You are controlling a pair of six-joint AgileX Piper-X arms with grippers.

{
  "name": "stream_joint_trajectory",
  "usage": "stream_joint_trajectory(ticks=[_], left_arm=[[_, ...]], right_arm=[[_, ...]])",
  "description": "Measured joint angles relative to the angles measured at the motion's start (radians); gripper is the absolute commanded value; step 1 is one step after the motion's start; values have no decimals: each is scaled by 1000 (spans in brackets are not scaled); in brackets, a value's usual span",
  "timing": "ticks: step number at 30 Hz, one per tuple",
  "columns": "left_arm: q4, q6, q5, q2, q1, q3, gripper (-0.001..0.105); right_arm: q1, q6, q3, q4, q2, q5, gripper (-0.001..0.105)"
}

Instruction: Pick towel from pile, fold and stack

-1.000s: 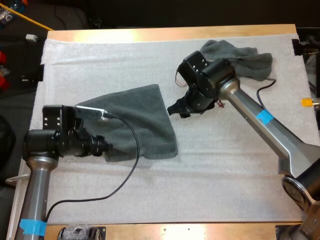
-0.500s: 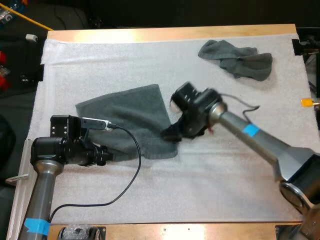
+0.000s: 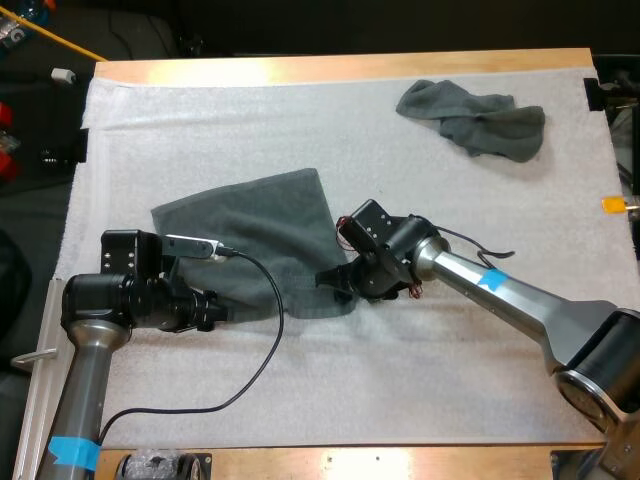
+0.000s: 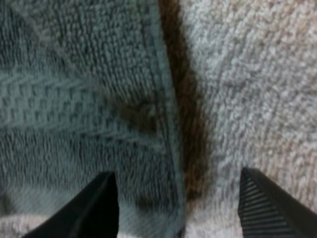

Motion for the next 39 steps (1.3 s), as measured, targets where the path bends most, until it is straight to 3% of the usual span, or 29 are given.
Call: stream_joint_trajectory(ticks=[6,14,17,20,27,30,33,39], left_arm=[[2,0,0,0,0,0,61],[23,0,0,0,0,0,61],[24,0,0,0,0,0,61],[24,0,10,0,0,0,61],[24,6,167,0,0,0,61],[17,6,177,0,-10,3,61],[-31,13,161,7,-43,30,61],[-131,17,-40,78,-123,69,61]], right_arm=[[0,28,8,-26,2,-10,22],[0,36,8,-28,20,-20,18],[0,14,8,-25,20,-20,1],[0,-20,8,-14,16,9,0],[0,-153,8,41,-67,228,0],[0,-179,8,46,-99,266,0],[0,-188,8,62,-103,272,0],[0,-188,8,95,-103,277,0]])
